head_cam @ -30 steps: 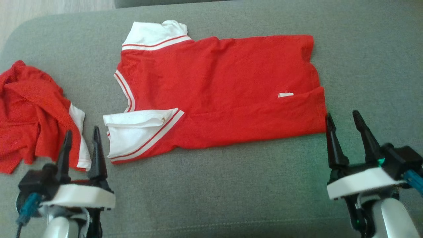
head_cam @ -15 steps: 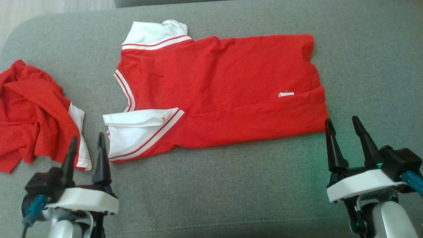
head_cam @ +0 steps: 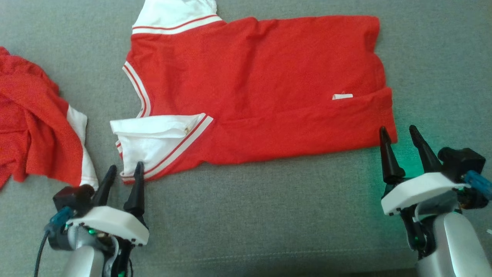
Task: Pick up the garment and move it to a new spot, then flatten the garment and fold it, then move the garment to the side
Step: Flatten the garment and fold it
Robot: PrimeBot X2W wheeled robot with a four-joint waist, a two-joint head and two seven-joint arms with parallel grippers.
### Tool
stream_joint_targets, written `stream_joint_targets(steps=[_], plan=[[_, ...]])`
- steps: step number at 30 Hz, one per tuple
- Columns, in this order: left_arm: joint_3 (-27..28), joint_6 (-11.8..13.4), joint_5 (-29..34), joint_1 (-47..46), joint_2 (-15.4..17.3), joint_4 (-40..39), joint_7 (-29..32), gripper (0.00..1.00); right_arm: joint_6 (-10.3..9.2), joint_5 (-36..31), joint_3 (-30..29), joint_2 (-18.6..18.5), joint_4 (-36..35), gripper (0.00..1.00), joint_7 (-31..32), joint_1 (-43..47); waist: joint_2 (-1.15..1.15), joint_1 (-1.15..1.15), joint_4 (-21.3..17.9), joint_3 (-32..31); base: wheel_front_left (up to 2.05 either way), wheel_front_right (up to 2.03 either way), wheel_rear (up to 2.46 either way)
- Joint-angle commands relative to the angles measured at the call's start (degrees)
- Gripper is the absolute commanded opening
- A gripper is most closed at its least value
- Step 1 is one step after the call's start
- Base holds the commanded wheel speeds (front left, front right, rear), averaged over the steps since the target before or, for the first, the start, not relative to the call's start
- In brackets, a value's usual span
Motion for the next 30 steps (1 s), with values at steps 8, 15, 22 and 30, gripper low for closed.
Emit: stream_joint_targets(steps=[8, 15, 22, 30], plan=[[1.15, -1.42, -2.4, -3.64, 0.67, 2.71, 1.92, 1.0, -0.05, 0.31, 0.0, -0.15, 1.61, 1.0, 3.84, -4.43, 0.0, 0.0, 0.3, 1.94, 0.0, 0.0, 0.0], [-0.21, -2.34, -3.1, -5.21, 1.27, 4.09, 3.26, 0.53, -0.05, 0.9, -0.8, -0.02, 3.63, 0.63, 9.59, -6.61, 0.0, 0.0, 0.62, 2.87, 0.0, 0.0, 0.0], [-1.32, -2.72, -3.12, -5.76, 2.01, 3.62, 4.08, 0.0, -0.05, 2.46, -0.66, 0.03, 3.92, 0.0, 11.22, -6.64, 0.0, 0.0, 0.82, 2.95, 0.0, 0.0, 0.0], [-0.39, -2.33, -4.15, -4.29, 2.98, 0.82, 3.64, 0.0, -0.05, 4.45, -0.59, 0.04, 1.62, 0.0, 9.94, -3.03, 0.0, 0.0, 0.6, 1.64, 0.0, 0.0, 0.0]])
